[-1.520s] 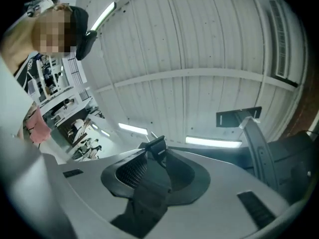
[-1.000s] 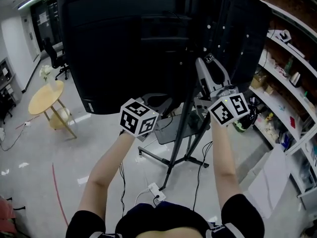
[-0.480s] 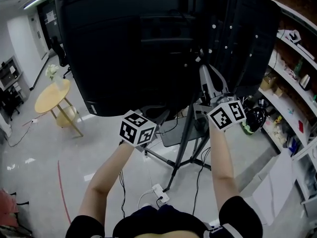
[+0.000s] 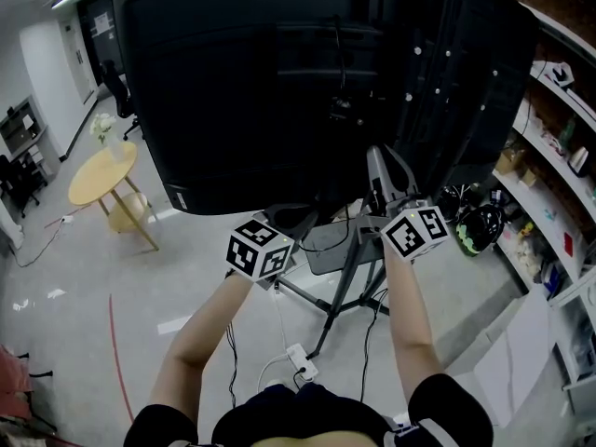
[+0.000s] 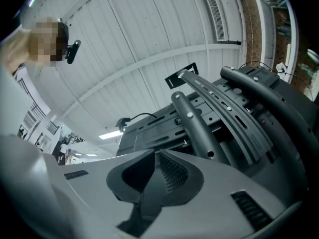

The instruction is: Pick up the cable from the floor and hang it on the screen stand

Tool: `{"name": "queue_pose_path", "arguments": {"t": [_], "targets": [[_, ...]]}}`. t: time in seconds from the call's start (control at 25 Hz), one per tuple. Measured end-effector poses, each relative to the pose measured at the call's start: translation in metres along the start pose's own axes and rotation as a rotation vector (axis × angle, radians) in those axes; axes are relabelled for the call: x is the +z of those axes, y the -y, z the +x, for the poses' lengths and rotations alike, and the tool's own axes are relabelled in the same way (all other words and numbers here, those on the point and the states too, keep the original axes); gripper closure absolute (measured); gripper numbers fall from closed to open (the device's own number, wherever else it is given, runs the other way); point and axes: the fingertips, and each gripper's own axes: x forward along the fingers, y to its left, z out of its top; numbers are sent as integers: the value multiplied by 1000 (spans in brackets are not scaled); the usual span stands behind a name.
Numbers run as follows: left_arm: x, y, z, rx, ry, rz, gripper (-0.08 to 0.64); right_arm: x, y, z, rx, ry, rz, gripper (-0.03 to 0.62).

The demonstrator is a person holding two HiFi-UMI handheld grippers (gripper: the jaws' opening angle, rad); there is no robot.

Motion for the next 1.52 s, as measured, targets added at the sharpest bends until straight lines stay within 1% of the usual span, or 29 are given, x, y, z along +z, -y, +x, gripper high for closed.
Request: {"name": "queue_pose_path", "arguments": {"t": [0.12,0.24,0.4,0.56,0.76,0.84,0.92,1.08,1.16,1.32,1.52], "targets": [[-1,-3,-4,20,29,-4,552,-17,-1,-12,-18,-24,26,552],[-1,-3,-11,41,52,-1,552,-33,-10,-25,-39,-62,72,552],[2,4,-22,61,95,14,552,-54,-37,-43,-50,-128,115,554],[1,18,-36,79,152,28,552,-82,-66,-68,-110,-228,171,554],[-27,41,-60,121,198,-46,552,-117,-103,-114,-185,-365,237,554],[-39,52,-66,122,203,-71,552,-127,-111,-130,-215,-429,219,554],[-49,59,-70,130,197,-89,552,-128,-116,-141,-229,-469,173,559],[-56,61,-74,157,199,-127,552,-117,-120,-150,-240,-461,110,568],[-57,61,-76,162,194,-126,552,-113,-121,-152,-243,-455,96,568],[-59,63,-80,165,178,-124,552,-109,-124,-157,-247,-463,95,568],[-67,66,-81,147,150,-135,552,-112,-127,-161,-246,-478,91,568]]}}
